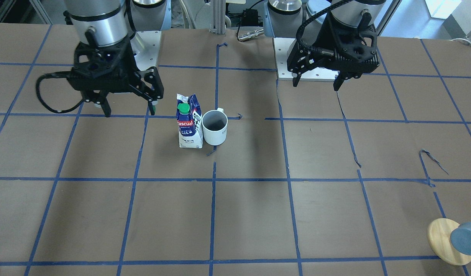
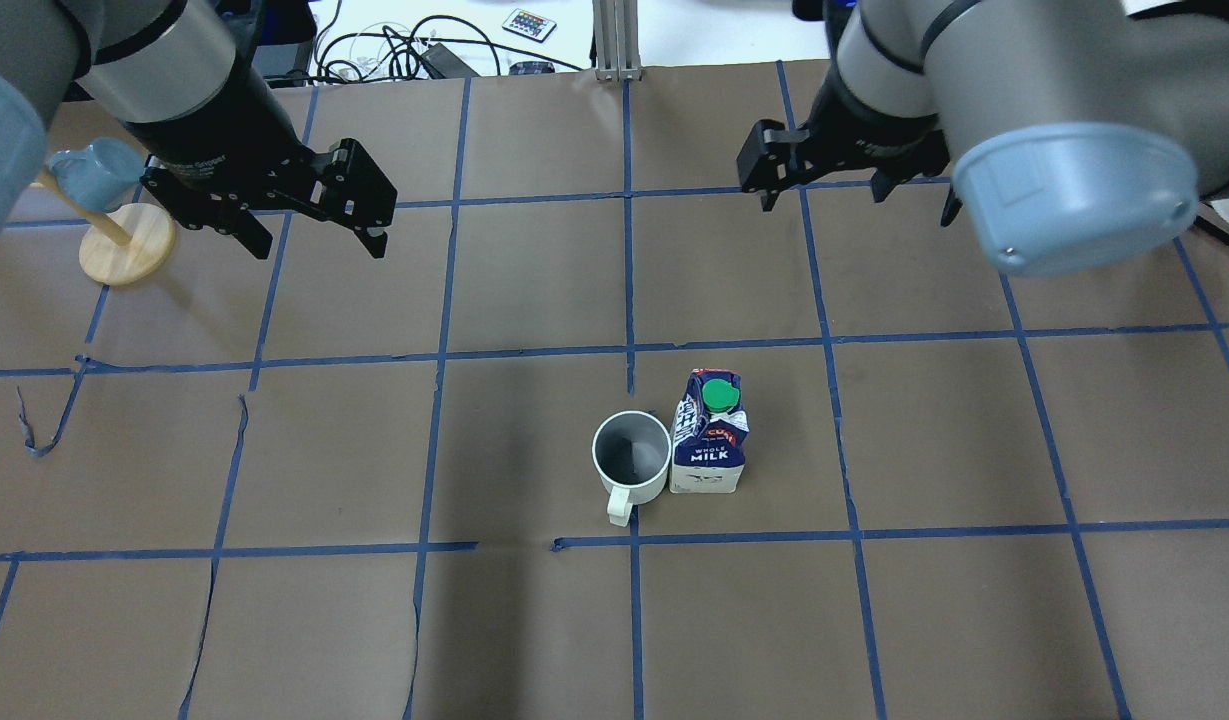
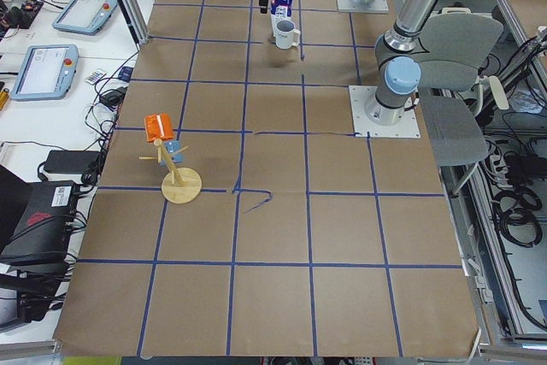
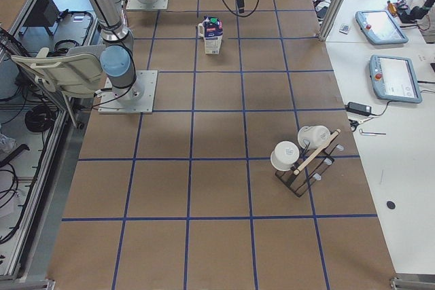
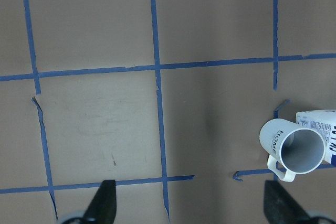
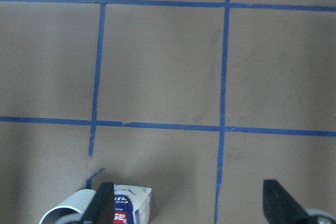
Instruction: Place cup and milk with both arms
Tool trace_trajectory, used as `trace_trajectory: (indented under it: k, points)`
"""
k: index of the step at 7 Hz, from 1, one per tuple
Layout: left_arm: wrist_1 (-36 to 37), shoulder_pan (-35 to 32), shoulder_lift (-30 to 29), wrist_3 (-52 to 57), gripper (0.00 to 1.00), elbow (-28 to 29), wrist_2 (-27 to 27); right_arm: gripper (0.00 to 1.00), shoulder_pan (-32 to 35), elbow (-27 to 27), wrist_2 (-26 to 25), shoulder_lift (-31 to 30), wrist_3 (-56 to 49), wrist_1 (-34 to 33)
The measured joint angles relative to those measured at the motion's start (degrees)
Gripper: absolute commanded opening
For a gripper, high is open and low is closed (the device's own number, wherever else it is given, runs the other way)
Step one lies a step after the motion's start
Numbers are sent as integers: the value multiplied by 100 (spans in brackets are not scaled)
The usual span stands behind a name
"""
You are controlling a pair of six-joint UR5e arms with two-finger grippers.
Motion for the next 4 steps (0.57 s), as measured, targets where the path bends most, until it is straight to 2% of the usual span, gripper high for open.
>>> trace_trajectory:
  k: [4]
  points:
    - [-4, 10, 3, 2, 100, -10, -6, 100, -200, -205, 8, -198, -262, 268]
